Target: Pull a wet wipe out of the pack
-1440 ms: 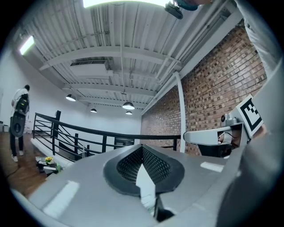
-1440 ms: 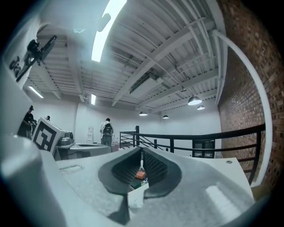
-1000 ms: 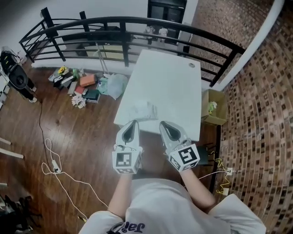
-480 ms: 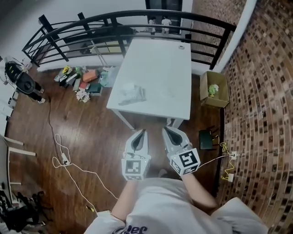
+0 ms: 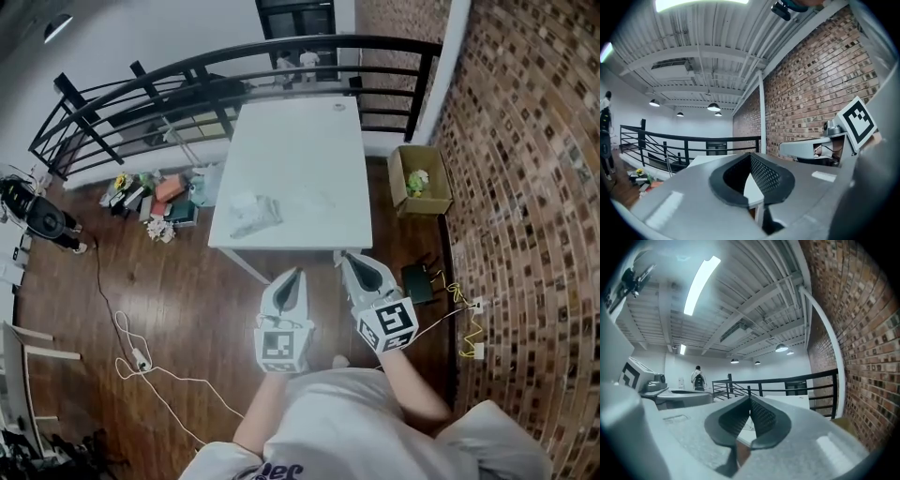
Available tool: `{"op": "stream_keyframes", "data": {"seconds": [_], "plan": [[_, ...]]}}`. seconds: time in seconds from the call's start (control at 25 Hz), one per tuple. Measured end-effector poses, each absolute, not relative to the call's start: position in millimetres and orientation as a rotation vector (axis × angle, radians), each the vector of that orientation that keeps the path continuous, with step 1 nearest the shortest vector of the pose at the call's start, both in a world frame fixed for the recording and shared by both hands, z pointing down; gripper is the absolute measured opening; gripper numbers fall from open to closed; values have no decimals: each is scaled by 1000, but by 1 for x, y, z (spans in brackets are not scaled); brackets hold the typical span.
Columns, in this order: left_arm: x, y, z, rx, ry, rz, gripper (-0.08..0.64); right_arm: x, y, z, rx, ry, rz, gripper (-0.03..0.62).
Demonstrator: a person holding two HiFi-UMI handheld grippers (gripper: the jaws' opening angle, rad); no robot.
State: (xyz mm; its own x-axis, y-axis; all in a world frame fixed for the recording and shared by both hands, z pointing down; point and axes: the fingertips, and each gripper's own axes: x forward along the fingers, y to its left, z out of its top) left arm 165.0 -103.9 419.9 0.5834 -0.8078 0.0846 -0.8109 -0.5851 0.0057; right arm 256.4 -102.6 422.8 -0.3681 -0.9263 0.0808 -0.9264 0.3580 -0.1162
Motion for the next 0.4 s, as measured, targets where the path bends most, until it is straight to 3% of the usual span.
{"op": "stream_keyframes", "data": {"seconds": [0.4], "plan": [[74, -126, 401, 2668, -1570, 78, 15, 187, -129, 401, 1682, -2640, 154, -8]]}}
